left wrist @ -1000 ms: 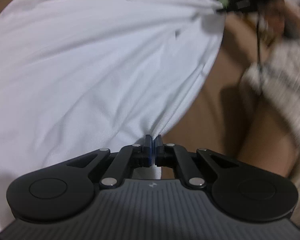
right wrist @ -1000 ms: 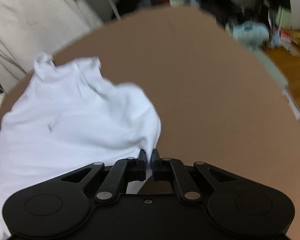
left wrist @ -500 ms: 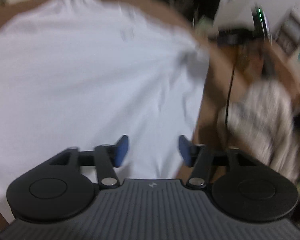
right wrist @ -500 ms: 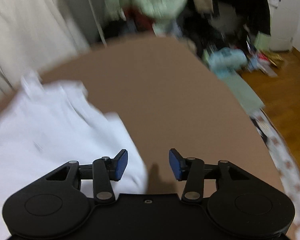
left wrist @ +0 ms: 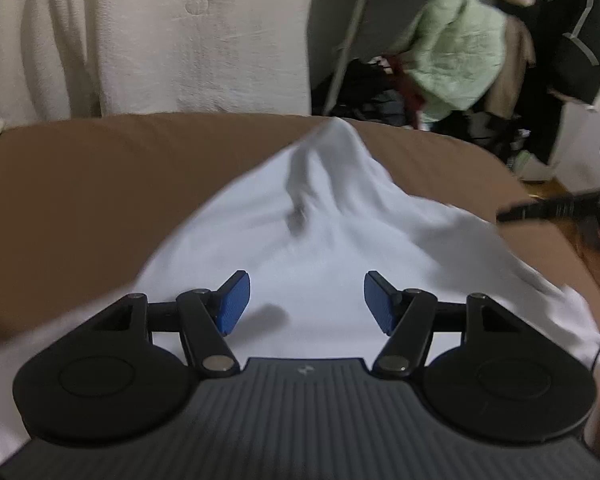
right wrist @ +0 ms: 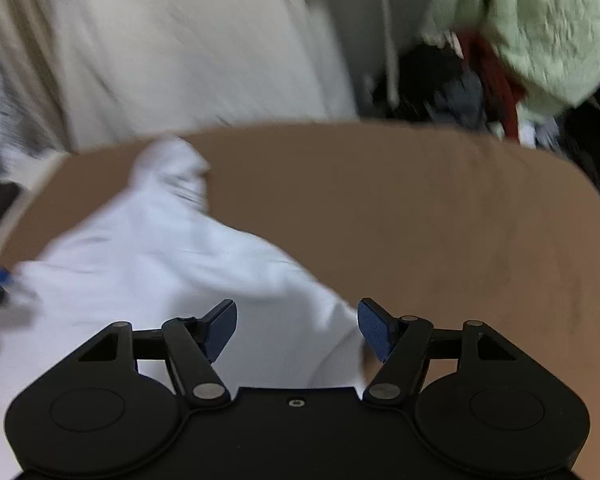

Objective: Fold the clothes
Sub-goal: 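Grasp the T-shirt hem with the left gripper and lift it toward the right gripper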

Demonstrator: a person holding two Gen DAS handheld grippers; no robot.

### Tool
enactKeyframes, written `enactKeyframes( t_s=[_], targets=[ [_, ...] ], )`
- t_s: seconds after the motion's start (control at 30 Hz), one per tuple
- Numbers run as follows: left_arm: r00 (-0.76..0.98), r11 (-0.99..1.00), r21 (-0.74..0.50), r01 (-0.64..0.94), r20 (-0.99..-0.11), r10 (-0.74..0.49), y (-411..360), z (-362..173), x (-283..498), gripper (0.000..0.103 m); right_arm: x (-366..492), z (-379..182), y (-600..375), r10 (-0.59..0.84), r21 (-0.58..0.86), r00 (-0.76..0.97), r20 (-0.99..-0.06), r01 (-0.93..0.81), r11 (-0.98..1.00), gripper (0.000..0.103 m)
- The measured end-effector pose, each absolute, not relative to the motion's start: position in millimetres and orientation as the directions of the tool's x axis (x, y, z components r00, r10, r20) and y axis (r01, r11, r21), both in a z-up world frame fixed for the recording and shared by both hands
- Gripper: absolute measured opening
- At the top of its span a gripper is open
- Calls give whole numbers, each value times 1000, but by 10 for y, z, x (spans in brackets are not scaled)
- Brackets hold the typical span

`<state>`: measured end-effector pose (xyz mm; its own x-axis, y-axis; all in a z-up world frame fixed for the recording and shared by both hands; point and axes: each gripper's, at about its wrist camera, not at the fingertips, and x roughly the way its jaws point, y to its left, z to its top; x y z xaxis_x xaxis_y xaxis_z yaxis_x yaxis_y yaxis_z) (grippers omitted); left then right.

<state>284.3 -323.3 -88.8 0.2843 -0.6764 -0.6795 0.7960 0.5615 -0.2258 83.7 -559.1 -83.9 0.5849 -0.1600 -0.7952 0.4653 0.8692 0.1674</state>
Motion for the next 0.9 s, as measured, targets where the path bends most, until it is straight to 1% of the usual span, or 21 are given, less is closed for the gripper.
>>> enactKeyframes(
  t_s=[0.03,0.07,0.1,0.13,0.23,0.3,0.4,0.43,0.5,0.6,0.63,0.67,0.7,0.73,0.77,0.83,0.87,0.9],
  targets=[
    [278,561,-232,795,-682,-676,-3371,-898,2922,63,893,-968,-5614,-158,156,568,-808,464,872,72],
    [273,561,-240,792,-682,-678,-3499,-908,2998,63,949,-1097,-5637,-155,146,550,-820,463,874,58],
    [271,559,-249,791,-677,-685,-3598,-914,3057,63,983,-1184,-5622,-160,125,543,-824,450,884,35],
    [269,555,-257,791,-669,-693,-3686,-917,3110,63,969,-1169,-5556,-191,81,563,-804,423,902,10],
    [279,540,-235,808,-655,-702,-3880,-962,3230,63,866,-964,-5454,-335,-60,645,-687,409,910,9],
    [291,544,-226,809,-650,-702,-3977,-1037,3305,63,799,-935,-5535,-395,-63,647,-652,473,879,9],
    [269,557,-293,777,-645,-715,-4100,-1159,3403,63,852,-1199,-5546,-391,-51,584,-712,512,857,11],
    [258,563,-321,761,-647,-718,-4146,-1199,3425,63,859,-1275,-5522,-402,-60,571,-716,523,850,13],
    [262,593,-337,731,-665,-700,-4231,-1240,3471,63,806,-1306,-5472,-434,-57,582,-688,553,831,15],
    [274,646,-349,679,-696,-664,-4323,-1282,3557,66,754,-1260,-5579,-404,42,588,-701,600,799,15],
    [287,672,-345,655,-710,-644,-4306,-1284,3612,66,740,-1226,-5629,-388,78,586,-711,614,785,19],
    [309,702,-331,631,-723,-619,-4278,-1275,3658,66,723,-1183,-5672,-379,106,583,-719,632,768,31],
    [330,717,-309,624,-728,-601,-4224,-1254,3691,66,713,-1143,-5696,-384,121,581,-718,647,753,35],
    [342,715,-278,641,-730,-591,-4168,-1230,3712,66,696,-1101,-5700,-397,127,580,-711,661,739,42],
    [351,707,-232,668,-739,-574,-4121,-1219,3730,67,667,-1058,-5671,-422,121,583,-695,673,730,46],
    [358,683,-143,717,-765,-536,-4034,-1218,3765,73,688,-980,-5637,-443,117,599,-668,672,732,46],
    [336,670,-134,730,-783,-523,-3990,-1247,3796,80,712,-929,-5601,-425,131,619,-661,653,746,46],
    [308,657,-134,741,-803,-511,-3945,-1283,3832,83,736,-879,-5565,-407,145,638,-654,634,760,47]
  ],
)
